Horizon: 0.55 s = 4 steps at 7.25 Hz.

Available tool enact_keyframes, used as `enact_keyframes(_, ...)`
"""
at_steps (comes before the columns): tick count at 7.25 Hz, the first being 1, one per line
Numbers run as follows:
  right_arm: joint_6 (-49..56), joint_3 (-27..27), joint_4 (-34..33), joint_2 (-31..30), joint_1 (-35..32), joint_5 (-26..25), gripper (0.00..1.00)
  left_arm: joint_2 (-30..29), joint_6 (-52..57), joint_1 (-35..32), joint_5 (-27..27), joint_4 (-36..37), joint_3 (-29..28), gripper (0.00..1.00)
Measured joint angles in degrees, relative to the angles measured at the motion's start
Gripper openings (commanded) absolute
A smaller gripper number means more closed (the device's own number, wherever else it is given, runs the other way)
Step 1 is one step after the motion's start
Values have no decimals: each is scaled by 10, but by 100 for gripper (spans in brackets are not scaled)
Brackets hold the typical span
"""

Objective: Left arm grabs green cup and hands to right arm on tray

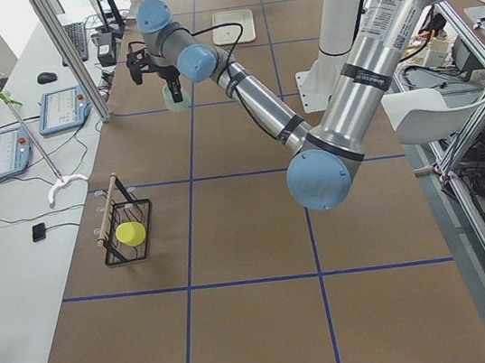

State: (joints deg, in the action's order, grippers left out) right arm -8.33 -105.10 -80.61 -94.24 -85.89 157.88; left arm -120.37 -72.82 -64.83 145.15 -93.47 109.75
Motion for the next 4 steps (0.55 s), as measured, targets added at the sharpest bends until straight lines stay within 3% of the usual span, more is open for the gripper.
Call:
enact_keyframes(2,-6,2,4,38,16,68,99,-10,-201,70,2,-157,7,0)
enact_keyframes(4,-36,5,3,96,33,81,99,-14,-355,132,-56,-302,6,0)
